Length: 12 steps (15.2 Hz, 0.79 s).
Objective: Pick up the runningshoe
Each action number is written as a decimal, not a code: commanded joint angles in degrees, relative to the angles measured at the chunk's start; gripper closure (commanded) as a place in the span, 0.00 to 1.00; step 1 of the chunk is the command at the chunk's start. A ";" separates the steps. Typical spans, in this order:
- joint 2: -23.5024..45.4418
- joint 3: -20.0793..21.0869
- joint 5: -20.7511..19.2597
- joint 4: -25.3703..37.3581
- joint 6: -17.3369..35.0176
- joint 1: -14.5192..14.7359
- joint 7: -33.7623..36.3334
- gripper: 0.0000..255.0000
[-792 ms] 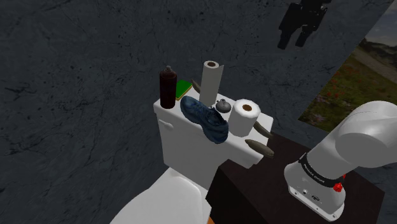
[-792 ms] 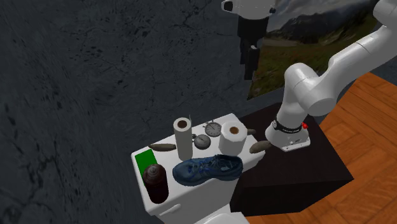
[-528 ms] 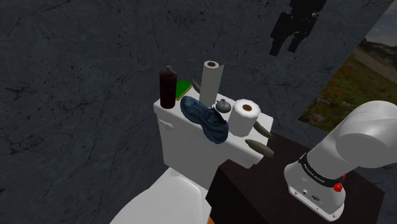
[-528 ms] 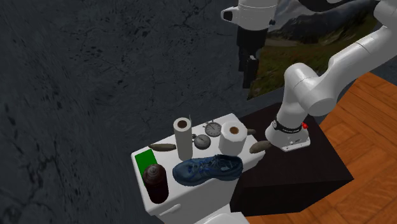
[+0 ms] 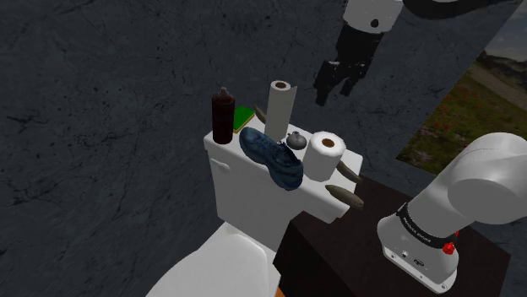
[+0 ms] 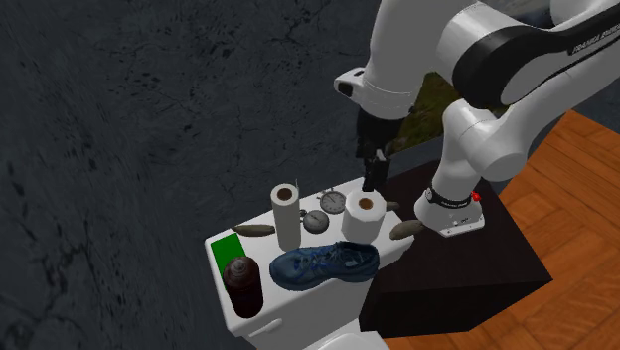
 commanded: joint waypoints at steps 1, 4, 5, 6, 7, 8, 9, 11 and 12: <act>2.18 2.48 -0.06 -1.25 4.84 0.23 1.28 0.00; 6.00 6.57 -0.57 -2.60 11.74 0.35 3.80 0.00; 7.49 8.00 -0.93 -2.87 14.04 0.23 4.75 0.00; 9.07 9.47 -1.42 -3.05 16.32 0.02 5.78 0.00; 10.75 10.98 -2.05 -3.14 18.59 -0.28 6.90 0.00; 12.53 12.52 -2.87 -3.13 20.83 -0.68 8.13 0.00; 14.40 14.11 -3.88 -3.03 23.03 -1.20 9.48 0.00; 18.42 17.48 -6.63 -2.54 27.26 -2.65 12.64 0.00; 20.37 19.11 -8.26 -2.18 29.08 -3.52 14.33 0.00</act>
